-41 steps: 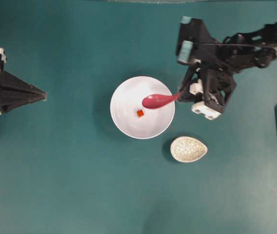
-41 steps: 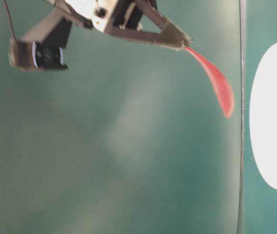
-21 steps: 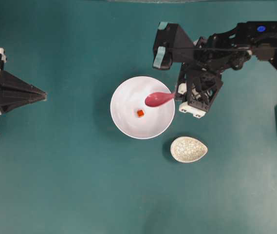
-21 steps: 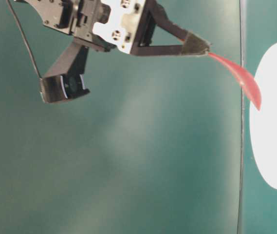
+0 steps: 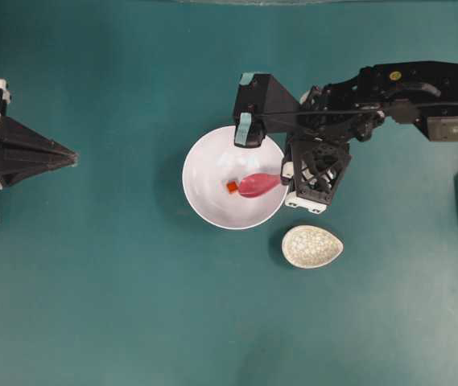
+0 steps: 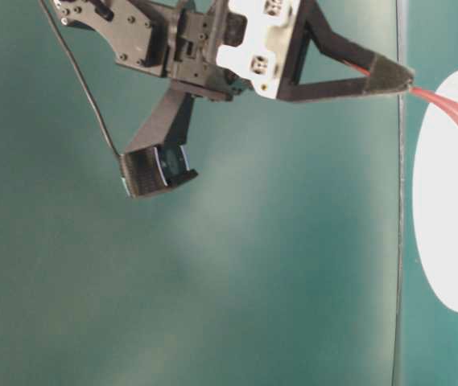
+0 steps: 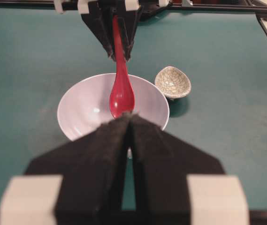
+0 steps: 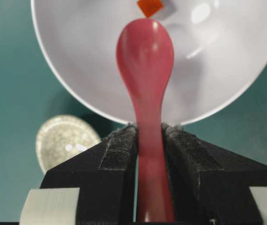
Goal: Grip the spoon and scoop the red block from the bowl with right arm.
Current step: 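Lower the spoon bowl into the white bowl beside the red cube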
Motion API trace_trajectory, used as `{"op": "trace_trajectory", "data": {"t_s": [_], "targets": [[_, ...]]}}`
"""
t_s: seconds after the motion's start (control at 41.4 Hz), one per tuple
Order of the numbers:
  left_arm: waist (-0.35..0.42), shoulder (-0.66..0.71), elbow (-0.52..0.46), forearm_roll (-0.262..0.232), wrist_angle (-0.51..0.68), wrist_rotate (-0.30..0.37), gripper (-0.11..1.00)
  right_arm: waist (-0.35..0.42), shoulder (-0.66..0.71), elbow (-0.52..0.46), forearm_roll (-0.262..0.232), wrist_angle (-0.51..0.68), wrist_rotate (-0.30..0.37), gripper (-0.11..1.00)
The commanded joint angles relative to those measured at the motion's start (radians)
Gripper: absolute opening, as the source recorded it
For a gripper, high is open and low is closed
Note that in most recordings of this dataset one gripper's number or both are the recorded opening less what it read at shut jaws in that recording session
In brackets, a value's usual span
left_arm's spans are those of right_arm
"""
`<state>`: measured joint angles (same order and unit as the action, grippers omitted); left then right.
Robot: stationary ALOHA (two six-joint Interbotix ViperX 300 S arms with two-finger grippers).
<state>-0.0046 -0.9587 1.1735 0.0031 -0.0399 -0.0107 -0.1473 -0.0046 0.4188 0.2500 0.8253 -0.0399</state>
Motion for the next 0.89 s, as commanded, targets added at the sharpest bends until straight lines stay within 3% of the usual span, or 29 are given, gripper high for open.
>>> {"op": "trace_trajectory", "data": {"t_s": [0.0, 0.87], "targets": [[0.0, 0.008, -0.028, 0.003, -0.006, 0.0, 0.0, 0.005, -0.006, -0.02, -0.003, -0.008, -0.002, 0.25], [-0.002, 0.008, -0.029, 0.002, -0.008, 0.002, 0.0, 0.023, 0.092, -0.089, -0.057, -0.118, 0.003, 0.25]]}}
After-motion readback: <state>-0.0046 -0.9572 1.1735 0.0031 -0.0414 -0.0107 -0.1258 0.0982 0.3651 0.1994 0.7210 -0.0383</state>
